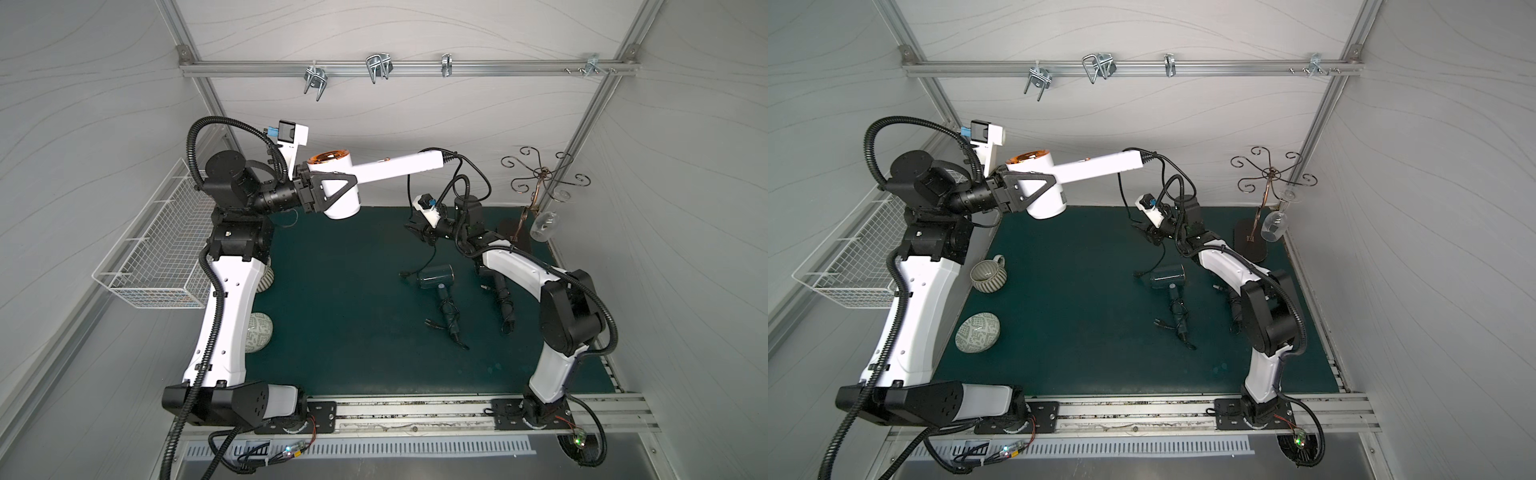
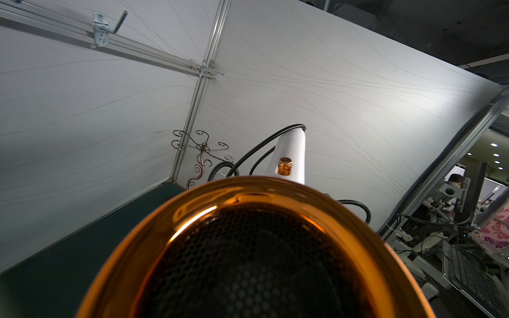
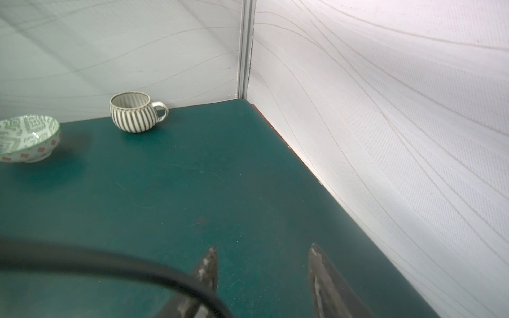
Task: Wrap the cord around the hair dryer
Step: Wrap the power cord around the hair dryer.
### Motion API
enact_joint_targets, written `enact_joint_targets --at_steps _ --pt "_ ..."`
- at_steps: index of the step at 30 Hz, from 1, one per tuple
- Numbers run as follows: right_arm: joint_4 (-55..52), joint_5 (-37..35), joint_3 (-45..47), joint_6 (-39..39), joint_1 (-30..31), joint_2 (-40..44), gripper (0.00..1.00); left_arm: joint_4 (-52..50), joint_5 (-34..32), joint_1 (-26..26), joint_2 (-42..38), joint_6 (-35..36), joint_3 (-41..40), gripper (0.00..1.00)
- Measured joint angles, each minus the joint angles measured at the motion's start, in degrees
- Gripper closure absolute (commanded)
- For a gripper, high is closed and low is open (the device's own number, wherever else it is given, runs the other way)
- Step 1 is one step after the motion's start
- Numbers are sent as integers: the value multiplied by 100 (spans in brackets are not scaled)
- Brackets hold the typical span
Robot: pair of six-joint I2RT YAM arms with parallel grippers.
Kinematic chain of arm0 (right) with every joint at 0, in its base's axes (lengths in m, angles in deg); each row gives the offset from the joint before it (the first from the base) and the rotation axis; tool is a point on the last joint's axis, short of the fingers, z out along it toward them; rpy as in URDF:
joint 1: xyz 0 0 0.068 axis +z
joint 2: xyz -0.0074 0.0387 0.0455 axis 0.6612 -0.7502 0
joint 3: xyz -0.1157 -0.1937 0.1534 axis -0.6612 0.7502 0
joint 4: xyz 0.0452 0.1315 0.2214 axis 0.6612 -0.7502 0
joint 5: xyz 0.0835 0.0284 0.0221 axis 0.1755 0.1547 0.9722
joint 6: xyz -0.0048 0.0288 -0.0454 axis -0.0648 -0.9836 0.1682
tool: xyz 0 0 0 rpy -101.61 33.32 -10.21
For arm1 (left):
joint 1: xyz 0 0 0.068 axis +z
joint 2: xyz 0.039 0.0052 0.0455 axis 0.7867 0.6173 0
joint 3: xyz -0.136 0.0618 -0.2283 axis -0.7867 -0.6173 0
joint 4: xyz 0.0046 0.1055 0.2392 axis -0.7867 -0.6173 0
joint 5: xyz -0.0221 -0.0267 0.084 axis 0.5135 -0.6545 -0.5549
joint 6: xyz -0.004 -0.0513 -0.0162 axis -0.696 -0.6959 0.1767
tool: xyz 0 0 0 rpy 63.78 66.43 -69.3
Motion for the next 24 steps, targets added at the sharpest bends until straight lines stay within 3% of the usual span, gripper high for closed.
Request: enact_joint_targets --at_steps 8,14,20,24 --pt "-103 190 326 -59 -13 81 69 9 0 105 50 -20 -48 100" --pt "-138 208 328 -146 -22 192 64 125 0 142 105 -87 -116 100" --pt "-170 243 328 -212 -39 273 79 142 -2 168 107 -127 -221 100" --pt "-251 295 326 -256 -44 273 96 168 -2 177 107 -146 -225 100"
